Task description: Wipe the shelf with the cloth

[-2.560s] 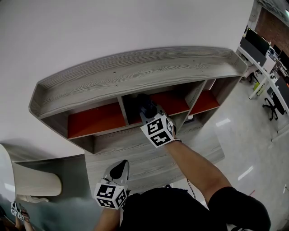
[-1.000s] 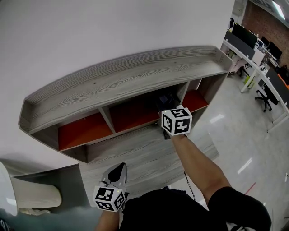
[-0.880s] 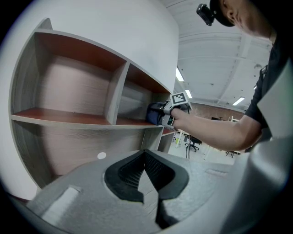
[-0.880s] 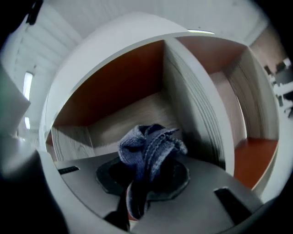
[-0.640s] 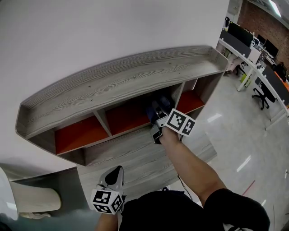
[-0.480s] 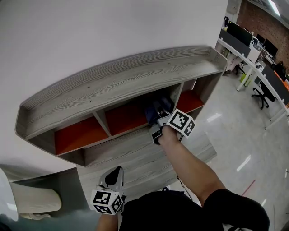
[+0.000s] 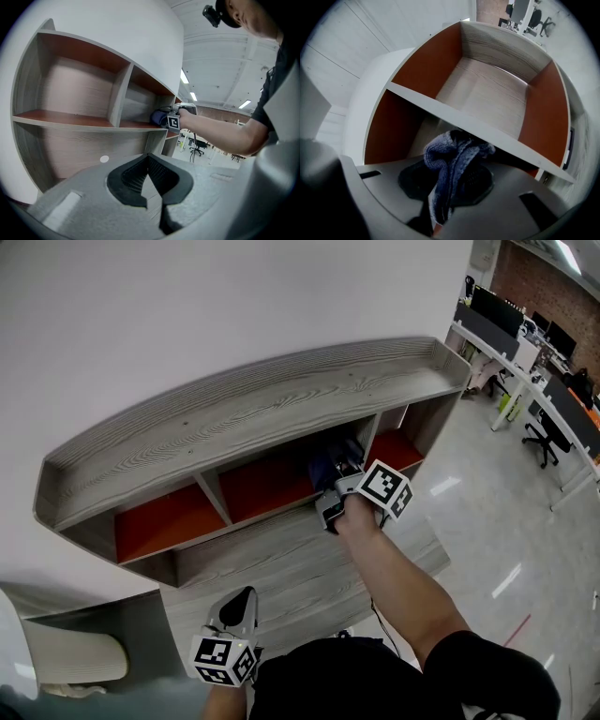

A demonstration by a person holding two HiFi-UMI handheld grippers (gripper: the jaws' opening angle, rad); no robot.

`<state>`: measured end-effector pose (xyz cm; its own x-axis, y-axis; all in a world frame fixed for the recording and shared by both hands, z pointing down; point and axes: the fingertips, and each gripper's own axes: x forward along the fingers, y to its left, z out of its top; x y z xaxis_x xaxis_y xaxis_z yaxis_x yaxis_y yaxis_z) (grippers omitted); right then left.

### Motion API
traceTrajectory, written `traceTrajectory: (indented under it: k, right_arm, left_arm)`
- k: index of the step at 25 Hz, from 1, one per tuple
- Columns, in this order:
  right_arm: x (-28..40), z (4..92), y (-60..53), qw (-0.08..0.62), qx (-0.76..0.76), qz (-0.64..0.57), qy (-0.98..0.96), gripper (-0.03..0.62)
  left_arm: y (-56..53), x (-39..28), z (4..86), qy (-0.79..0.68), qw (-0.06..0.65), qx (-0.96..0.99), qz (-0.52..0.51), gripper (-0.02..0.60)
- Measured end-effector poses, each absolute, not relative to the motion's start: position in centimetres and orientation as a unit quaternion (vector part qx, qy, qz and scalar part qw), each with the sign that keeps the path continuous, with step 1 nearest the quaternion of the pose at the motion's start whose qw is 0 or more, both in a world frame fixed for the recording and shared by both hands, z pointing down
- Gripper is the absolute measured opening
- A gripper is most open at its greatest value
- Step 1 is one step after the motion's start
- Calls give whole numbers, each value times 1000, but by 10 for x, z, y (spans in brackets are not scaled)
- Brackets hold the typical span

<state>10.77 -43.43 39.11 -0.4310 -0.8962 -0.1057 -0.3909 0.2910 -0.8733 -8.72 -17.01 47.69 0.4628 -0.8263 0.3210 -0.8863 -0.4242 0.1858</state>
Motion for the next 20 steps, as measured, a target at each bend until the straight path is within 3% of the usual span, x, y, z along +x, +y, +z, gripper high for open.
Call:
traceTrajectory:
  k: [20]
  right_arm:
    - [104,334,-431,293,-431,-338,784,78]
  left_arm:
    - [-167,-89,474,-511,161,840,85,9]
